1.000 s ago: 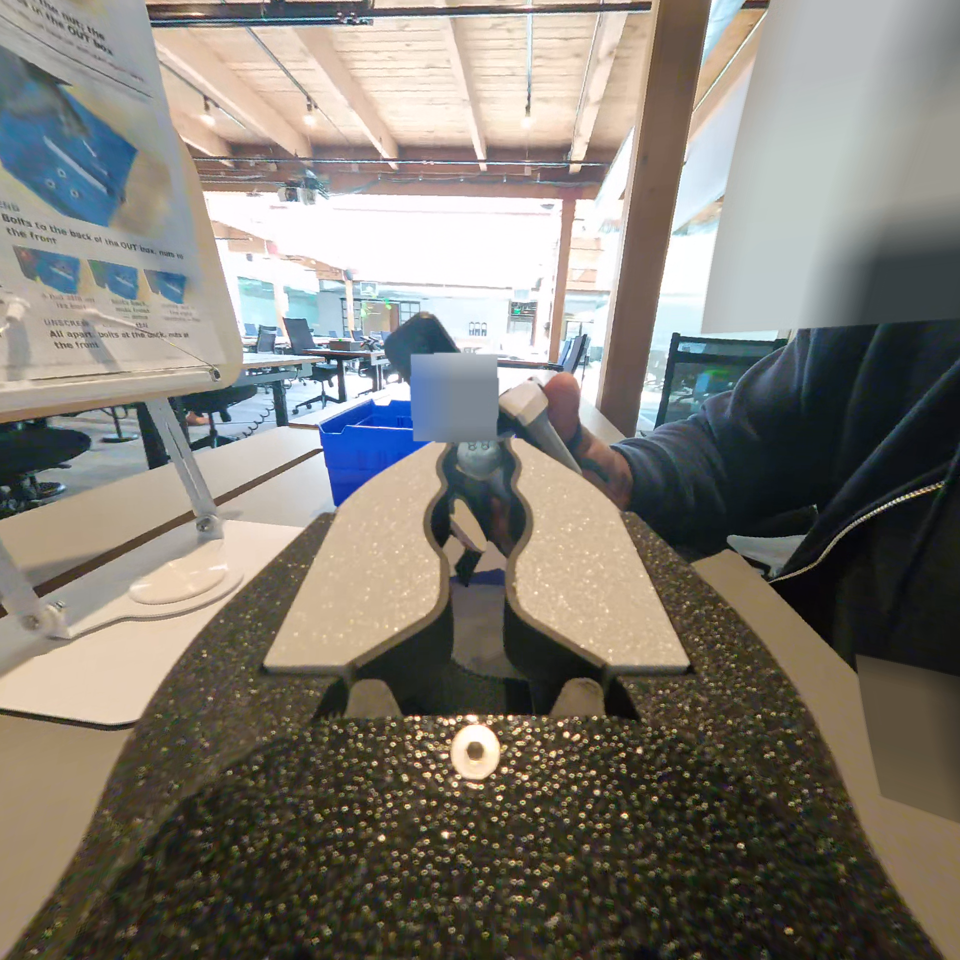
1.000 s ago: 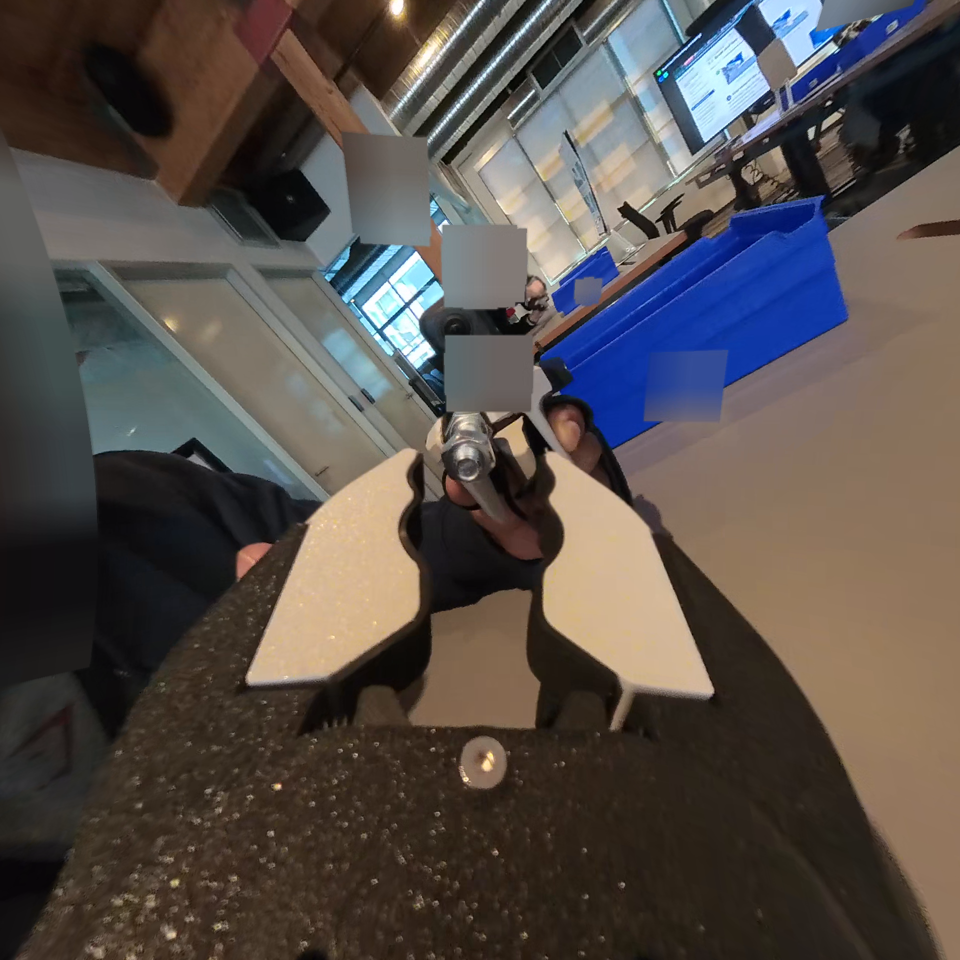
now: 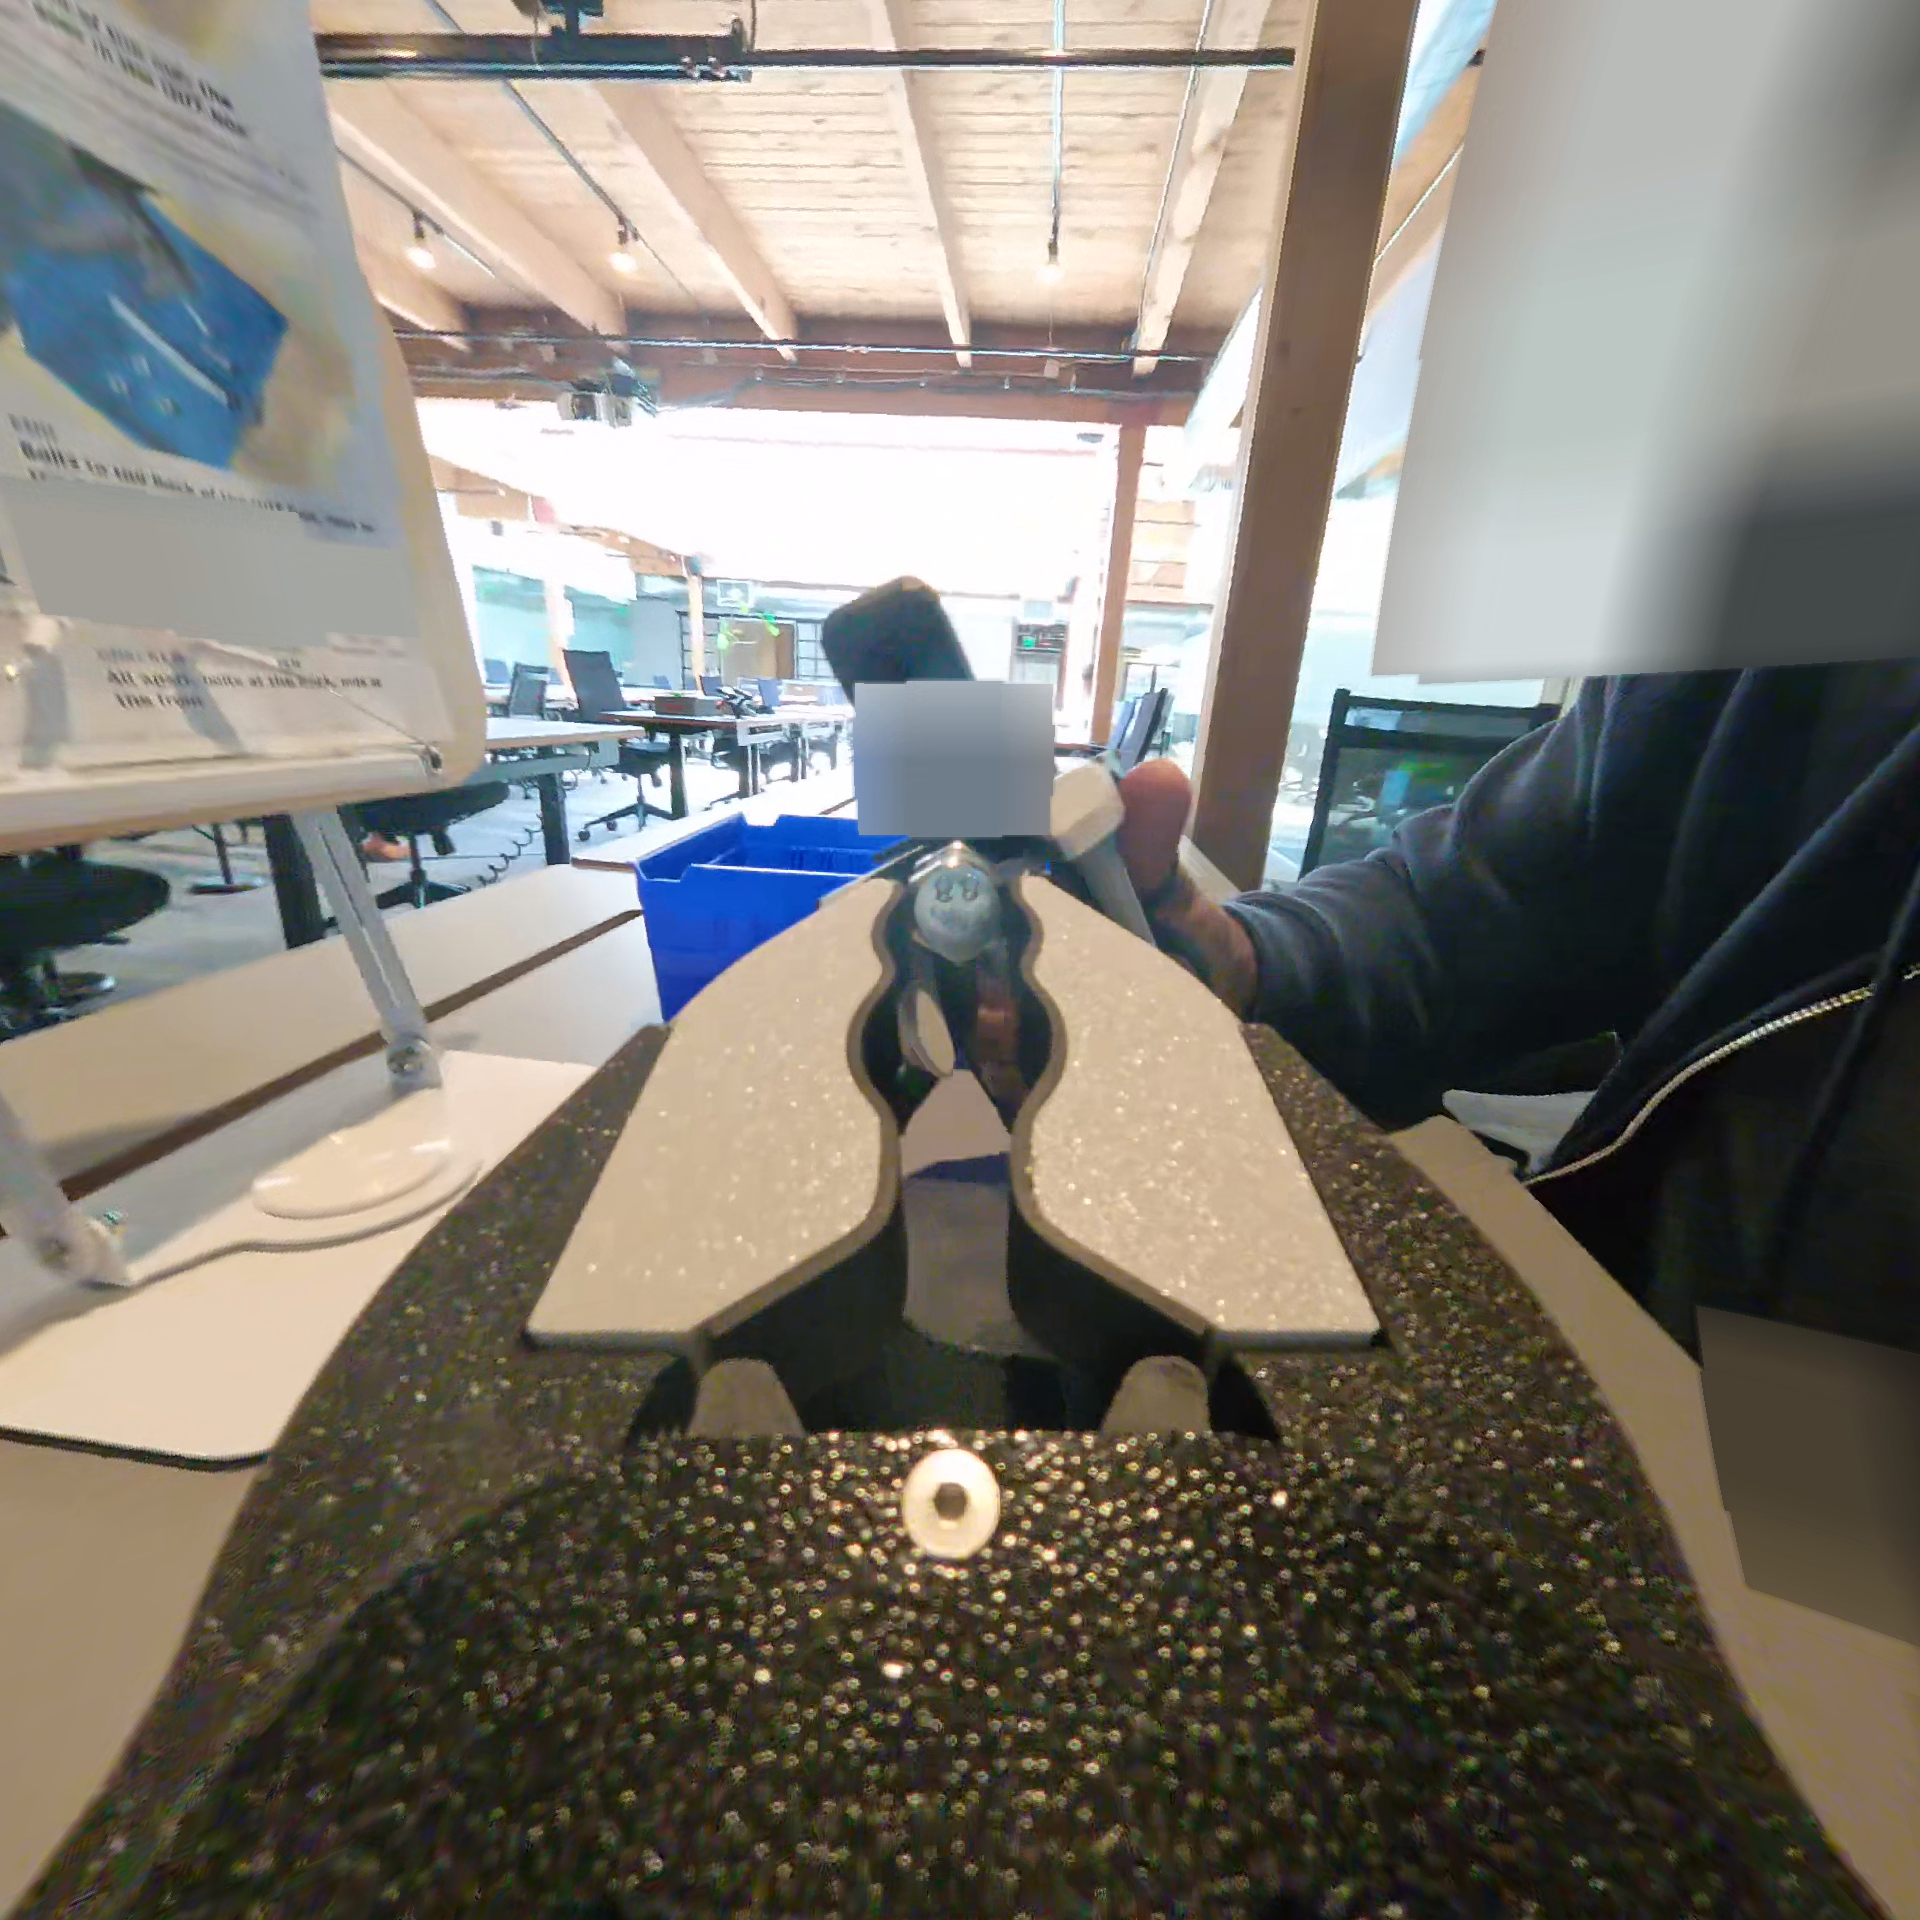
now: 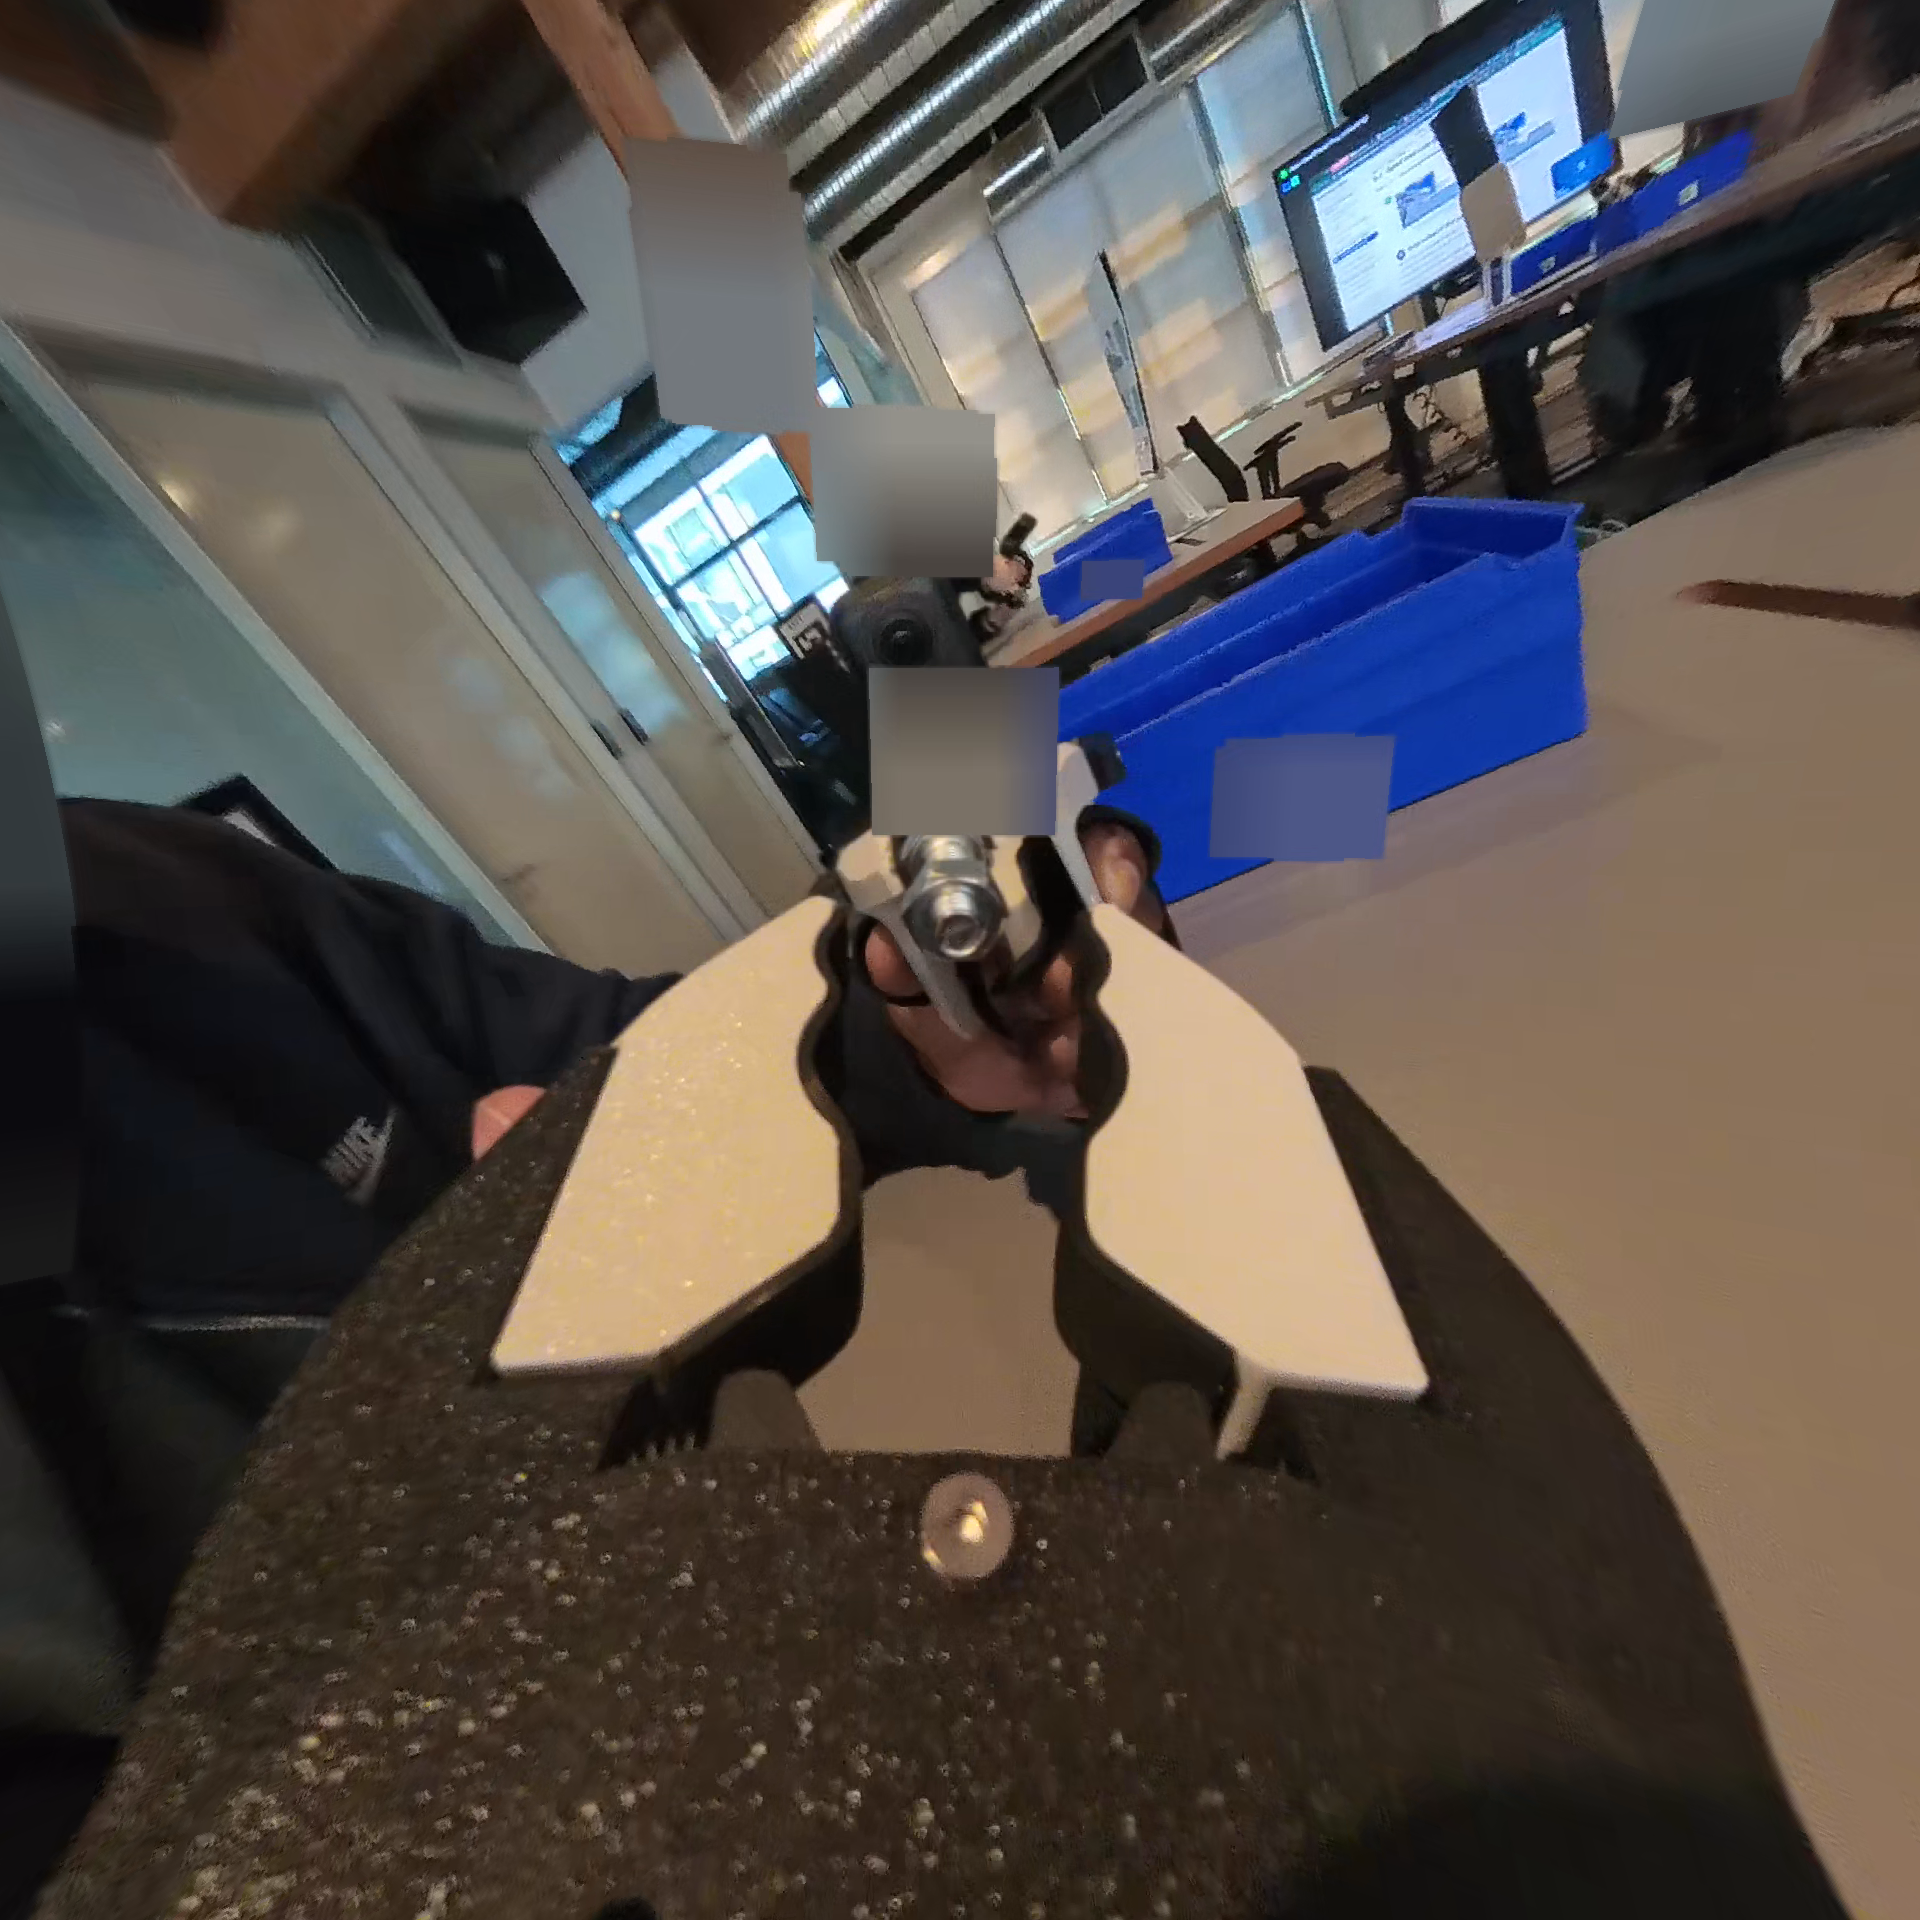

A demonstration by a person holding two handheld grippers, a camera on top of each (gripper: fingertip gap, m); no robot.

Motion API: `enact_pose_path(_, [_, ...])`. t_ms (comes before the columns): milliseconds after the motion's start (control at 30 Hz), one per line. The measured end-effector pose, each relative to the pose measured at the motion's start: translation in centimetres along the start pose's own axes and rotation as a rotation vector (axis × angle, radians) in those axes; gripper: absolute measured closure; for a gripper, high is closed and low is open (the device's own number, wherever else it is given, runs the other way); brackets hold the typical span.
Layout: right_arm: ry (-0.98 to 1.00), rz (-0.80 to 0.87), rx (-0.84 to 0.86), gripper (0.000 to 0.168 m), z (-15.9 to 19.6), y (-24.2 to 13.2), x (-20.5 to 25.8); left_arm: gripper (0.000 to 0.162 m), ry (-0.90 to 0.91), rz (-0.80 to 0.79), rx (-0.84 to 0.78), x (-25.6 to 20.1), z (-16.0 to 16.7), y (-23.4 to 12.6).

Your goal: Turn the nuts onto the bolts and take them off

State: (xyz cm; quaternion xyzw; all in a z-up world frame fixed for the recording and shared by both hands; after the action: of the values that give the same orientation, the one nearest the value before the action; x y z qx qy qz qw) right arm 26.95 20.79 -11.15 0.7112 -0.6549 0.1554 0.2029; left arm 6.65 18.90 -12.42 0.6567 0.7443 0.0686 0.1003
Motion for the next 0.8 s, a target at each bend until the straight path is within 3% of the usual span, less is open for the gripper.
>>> enact_pose_path(200, [0.133,-0.059,-0.018,0.134,0.6,0.3,-0.6,0.146,0.04,0.006,0.021,-0.3,0.1,0.2])
enact_pose_path(333, [0.097,-0.074,-0.01,0.15,0.6,0.2,-0.5,0.146,0.046,0.009,0.041,-0.3,0.2,0.4])
enact_pose_path(500, [-0.206,0.04,0.055,0.15,0.0,0.0,0.4,0.146,-0.072,0.041,0.024,0.1,0.5,0.5])
enact_pose_path(700, [-0.817,0.302,0.219,0.15,0.1,0.2,2.2,0.146,-0.442,0.143,-0.039,1.5,2.1,0.7])
enact_pose_path(800, [-0.938,0.364,0.249,0.144,0.4,0.3,2.7,0.146,-0.444,0.148,-0.05,1.5,2.3,0.8])
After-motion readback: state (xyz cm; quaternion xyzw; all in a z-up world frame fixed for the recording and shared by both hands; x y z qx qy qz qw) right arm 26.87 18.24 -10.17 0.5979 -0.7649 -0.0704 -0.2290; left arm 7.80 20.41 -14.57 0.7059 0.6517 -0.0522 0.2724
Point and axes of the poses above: each gripper's, where its closed fingertips meet, y out along the fingers, z out of its underside, x = y × z across the jaws, the point moved 10 cm from there along -y, back along the fingers, and after that the axes turned 2 degrees about x, right-handed, at the moved point
